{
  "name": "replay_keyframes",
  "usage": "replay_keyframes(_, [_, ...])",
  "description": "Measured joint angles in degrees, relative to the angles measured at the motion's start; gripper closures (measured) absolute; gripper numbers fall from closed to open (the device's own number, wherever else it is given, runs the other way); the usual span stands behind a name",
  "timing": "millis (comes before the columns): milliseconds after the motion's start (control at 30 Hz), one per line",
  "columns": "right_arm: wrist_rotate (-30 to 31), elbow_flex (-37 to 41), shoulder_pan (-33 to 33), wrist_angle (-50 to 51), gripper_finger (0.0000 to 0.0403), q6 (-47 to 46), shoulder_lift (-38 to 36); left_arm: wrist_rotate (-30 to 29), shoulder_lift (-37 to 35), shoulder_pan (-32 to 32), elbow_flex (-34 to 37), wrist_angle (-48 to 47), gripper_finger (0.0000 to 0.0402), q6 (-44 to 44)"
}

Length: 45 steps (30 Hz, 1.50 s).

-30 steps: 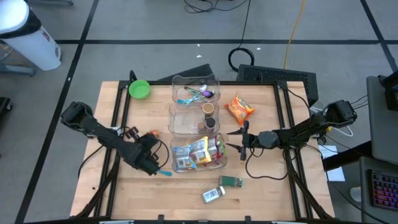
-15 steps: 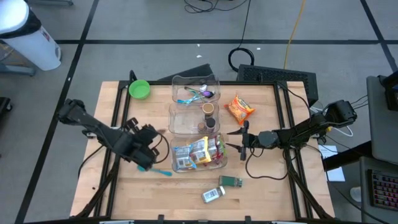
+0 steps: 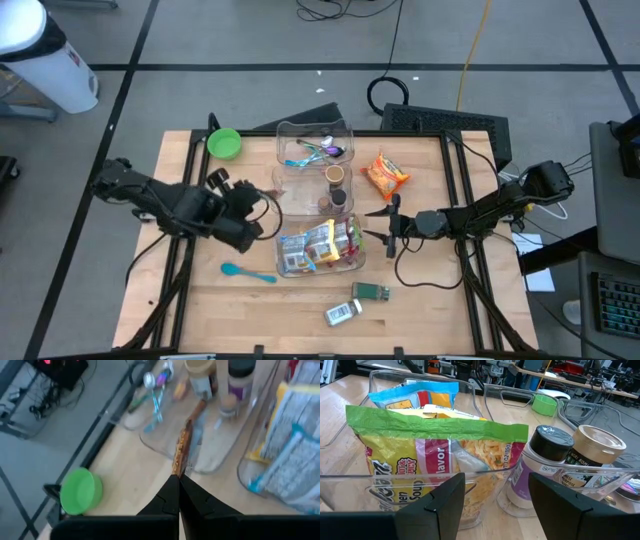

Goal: Pick & Place Food Item
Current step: Put the orange seasoning packet into the middle transparent bin

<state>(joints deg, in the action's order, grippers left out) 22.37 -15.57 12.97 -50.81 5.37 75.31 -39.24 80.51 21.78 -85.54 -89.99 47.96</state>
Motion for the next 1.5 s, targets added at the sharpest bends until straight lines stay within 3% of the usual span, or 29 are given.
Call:
replay_keyframes(167, [0.0,0.0,0.0,-0.17,0.019,0.0,0.0,0.04,-0.02,-4.45,-3.09,2.23,0.0401,-6.31])
replay_keyframes(333, [-0.02,0.0,0.0,-0.71,0.019,0.0,0.0,7.34,0.0,-11.79,-3.1,9.53,0.0401,-18.3])
replay_keyframes(600, [-0.01,0.0,0.0,-0.98,0.019,0.0,0.01,12.26,0.0,-23.88,-3.1,19.78,0.0401,-34.77])
replay_keyframes(733, [0.0,0.0,0.0,-1.0,0.019,0.0,0.0,17.71,0.87,-29.43,-3.17,23.19,0.0401,-42.15])
replay_keyframes(900, [0.04,0.01,-0.23,-1.11,0.019,0.28,0.0,26.14,3.02,-36.03,-3.17,24.24,0.0402,-49.54])
replay_keyframes(1200, [0.0,0.09,-2.05,-7.62,0.019,6.11,0.0,33.36,6.85,-42.0,-3.15,24.1,0.0402,-60.78])
replay_keyframes(1500, [-0.13,0.07,-5.79,-8.69,0.019,9.31,-0.95,38.65,9.95,-47.14,-3.1,23.64,0.0402,-65.59])
